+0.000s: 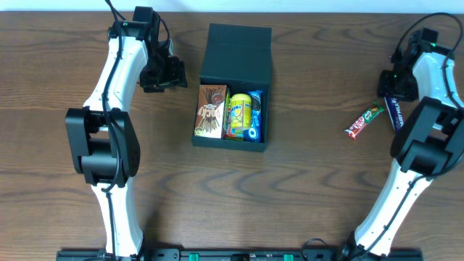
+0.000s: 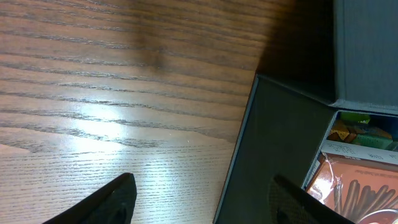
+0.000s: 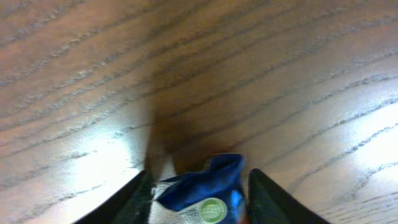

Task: Pack container
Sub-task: 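Carry the blue bar left and lower it into the box's right side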

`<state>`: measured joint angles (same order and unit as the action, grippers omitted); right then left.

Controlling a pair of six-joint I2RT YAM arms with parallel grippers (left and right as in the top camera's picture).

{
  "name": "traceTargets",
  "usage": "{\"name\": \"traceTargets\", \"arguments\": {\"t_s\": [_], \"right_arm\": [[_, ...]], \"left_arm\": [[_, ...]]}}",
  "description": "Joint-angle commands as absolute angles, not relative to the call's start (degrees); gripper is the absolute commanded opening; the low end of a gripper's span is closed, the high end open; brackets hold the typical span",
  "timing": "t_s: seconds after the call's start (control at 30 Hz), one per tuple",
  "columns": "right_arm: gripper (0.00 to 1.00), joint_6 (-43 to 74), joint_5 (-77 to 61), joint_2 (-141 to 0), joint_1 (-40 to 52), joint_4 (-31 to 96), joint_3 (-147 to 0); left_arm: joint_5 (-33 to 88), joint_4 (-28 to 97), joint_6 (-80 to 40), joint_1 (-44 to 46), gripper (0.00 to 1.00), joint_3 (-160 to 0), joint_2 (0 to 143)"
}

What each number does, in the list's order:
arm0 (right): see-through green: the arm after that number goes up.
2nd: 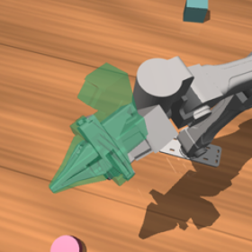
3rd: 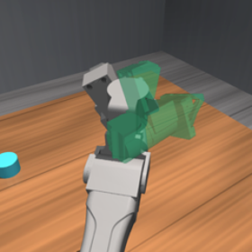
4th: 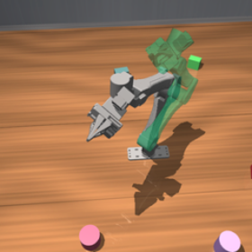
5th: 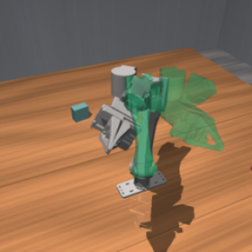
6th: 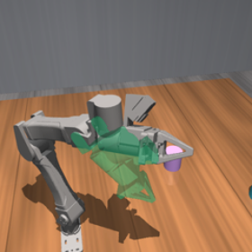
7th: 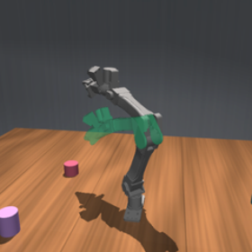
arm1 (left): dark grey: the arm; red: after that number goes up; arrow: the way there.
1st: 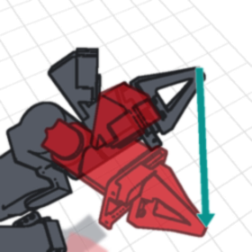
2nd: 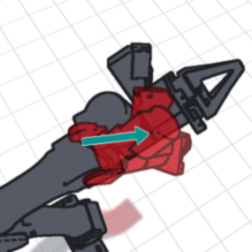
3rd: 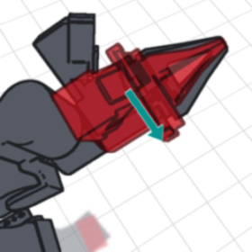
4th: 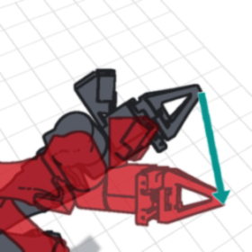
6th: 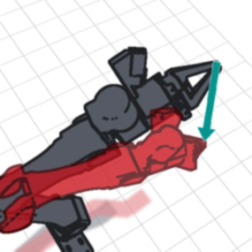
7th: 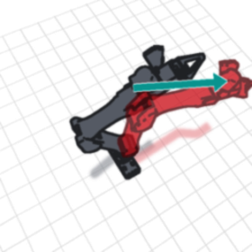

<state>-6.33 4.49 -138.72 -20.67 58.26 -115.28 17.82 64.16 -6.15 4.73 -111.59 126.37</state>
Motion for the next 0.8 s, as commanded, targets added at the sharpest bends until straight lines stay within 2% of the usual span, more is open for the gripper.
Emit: {"name": "traceTargets", "arguments": {"t_s": [0.0,0.6,0.77], "right_arm": [[0.42,-6.3,4.5,-139.6,-21.8,58.7,-114.6],[0.01,-4.3,4.4,-139.5,-21.7,61.5,-115.8],[0.01,-1.6,4.3,-138.8,-21.6,65.4,-120.6]], "left_arm": [[17.8,64.7,-6.1,4.9,0.69,-112.7,125.5],[18.0,64.8,-6.5,4.9,0.68,-112.7,125.5],[18.0,64.8,-6.5,4.9,0.68,-112.7,125.5]]}}
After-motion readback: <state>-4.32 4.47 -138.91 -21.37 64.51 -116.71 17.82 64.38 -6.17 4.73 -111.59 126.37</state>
